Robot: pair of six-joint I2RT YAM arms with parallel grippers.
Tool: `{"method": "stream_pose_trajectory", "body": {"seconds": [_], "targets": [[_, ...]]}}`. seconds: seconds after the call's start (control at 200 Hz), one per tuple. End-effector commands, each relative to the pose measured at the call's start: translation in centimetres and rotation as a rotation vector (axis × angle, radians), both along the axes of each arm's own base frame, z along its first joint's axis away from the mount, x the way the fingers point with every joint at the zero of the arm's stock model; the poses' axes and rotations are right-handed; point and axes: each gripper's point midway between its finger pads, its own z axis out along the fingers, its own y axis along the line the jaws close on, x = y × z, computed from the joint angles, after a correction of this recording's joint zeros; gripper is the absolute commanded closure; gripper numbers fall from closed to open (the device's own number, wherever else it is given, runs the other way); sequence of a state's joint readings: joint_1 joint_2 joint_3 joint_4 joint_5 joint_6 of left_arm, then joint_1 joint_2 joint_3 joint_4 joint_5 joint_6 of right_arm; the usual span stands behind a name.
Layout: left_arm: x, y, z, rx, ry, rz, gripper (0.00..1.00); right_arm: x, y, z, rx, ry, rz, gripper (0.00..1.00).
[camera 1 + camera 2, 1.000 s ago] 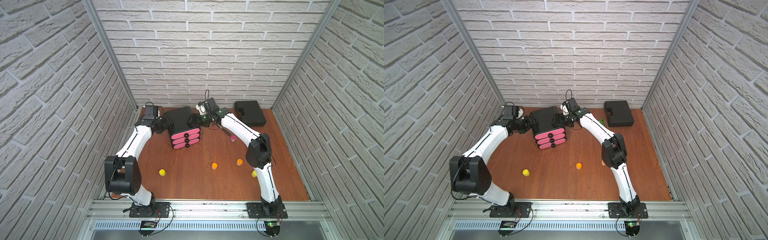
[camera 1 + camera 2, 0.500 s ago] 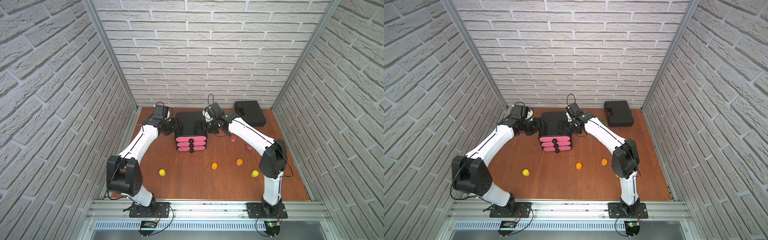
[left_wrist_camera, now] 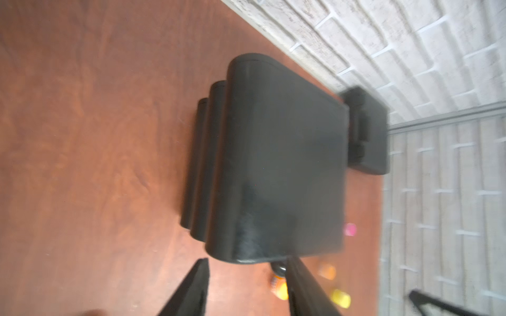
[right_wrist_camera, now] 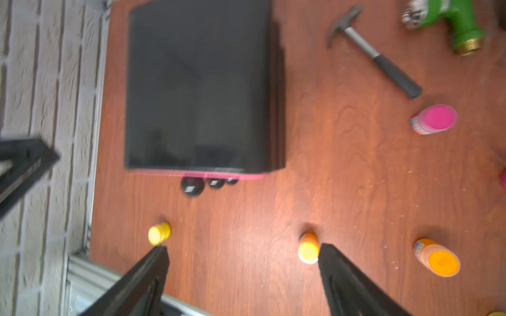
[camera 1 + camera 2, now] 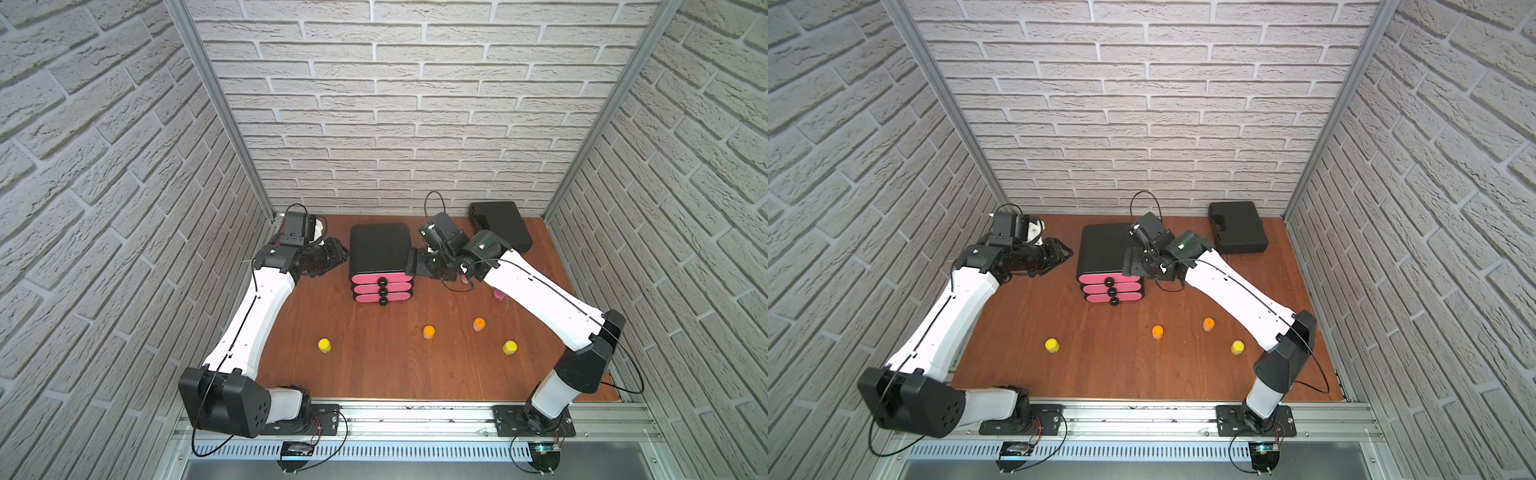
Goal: Put the paint cans in the drawer according to color
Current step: Move the storage box to the center of the board, then open the drawer in the storage box.
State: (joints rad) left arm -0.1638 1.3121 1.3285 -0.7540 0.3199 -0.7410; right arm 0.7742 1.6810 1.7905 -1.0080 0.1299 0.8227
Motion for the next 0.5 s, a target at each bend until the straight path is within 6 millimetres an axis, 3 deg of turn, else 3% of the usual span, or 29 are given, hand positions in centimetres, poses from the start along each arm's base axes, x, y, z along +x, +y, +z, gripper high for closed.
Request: {"method": "stream_pose_trajectory", "body": {"seconds": [0.0, 0.16, 0.28, 0.495], "targets": [[0.3, -2.1, -0.2, -0.118, -0.002, -0.068, 0.62, -0.9, 2.0, -2.1, -0.008, 0.011, 0.006, 0.21], [1.4, -4.0, -0.1, -0.195, -0.029, -0.120, 0.71, -0.5, 6.1, -3.8, 0.010, 0.004, 0.092, 0.40], [2.4, -4.8, -1.1, -0.203, -0.013, -0.151, 0.75, 0.5, 7.8, -4.8, 0.005, -0.004, 0.106, 0.42], [3.2, -5.6, -3.9, -0.171, 0.050, -0.190, 0.77, 1.6, 8.9, -7.0, 0.002, 0.008, 0.083, 0.39]]}}
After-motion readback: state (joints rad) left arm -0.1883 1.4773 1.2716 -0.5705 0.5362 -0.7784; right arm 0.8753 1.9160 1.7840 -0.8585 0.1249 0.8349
